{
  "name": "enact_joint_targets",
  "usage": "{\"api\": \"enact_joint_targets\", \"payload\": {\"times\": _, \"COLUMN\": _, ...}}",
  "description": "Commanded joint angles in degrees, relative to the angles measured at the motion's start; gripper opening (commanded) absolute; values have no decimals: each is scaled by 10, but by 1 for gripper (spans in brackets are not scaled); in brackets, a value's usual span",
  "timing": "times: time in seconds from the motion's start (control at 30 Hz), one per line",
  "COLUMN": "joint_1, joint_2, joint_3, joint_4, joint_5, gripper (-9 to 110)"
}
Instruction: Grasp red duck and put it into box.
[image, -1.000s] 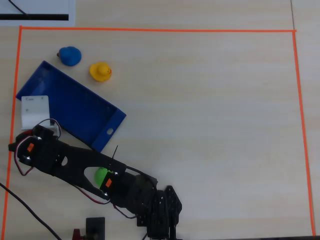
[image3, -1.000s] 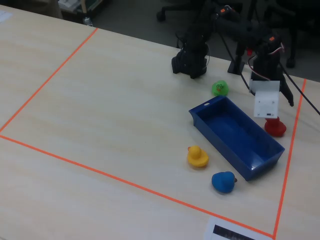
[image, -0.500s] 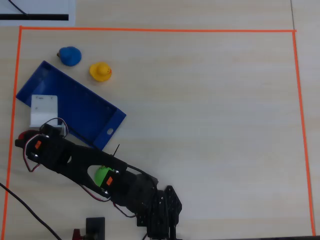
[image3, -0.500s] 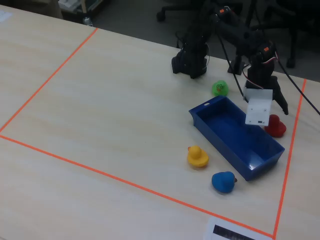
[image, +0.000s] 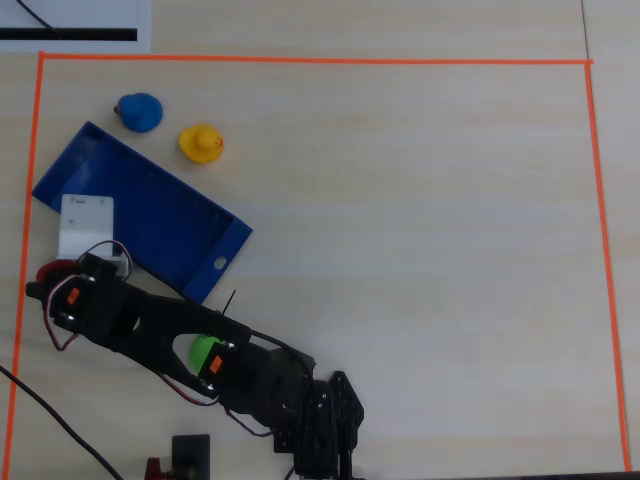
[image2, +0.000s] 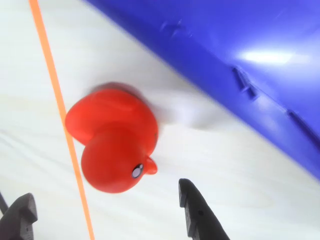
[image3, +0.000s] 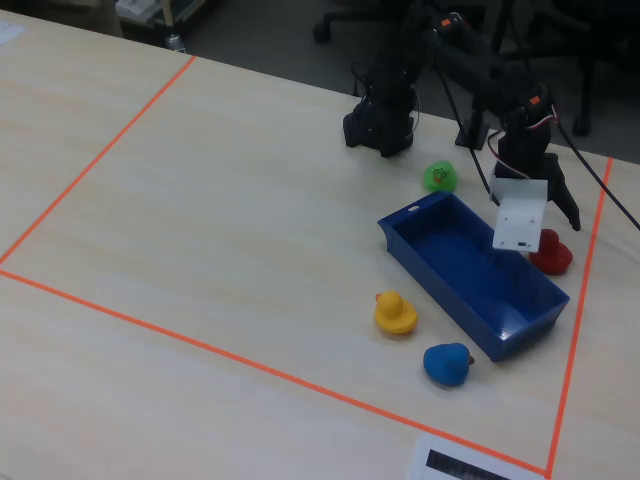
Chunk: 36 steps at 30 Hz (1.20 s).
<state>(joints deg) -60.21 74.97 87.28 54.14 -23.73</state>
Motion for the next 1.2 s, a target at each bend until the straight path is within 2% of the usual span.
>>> {"api": "enact_joint_targets", "payload": {"times": 0.0, "joint_1": -8, "joint_2": -6, "joint_3": -15, "joint_4": -15, "joint_5": 4, "gripper": 38}}
{"api": "enact_joint_targets", "payload": {"times": 0.83, "joint_1": 4, "joint_2": -69, "joint_3": -72, "joint_4": -49, "joint_5": 40, "gripper": 36}}
{"api": "enact_joint_targets", "payload": {"times": 1.1, "joint_1": 11, "joint_2": -75, "joint_3": -99, "joint_4": -45, "joint_5": 52, "gripper": 30}}
{"api": "enact_joint_targets", "payload": {"times": 1.17, "joint_1": 11, "joint_2": -78, "joint_3": -101, "joint_4": -44, "joint_5": 50, "gripper": 21}}
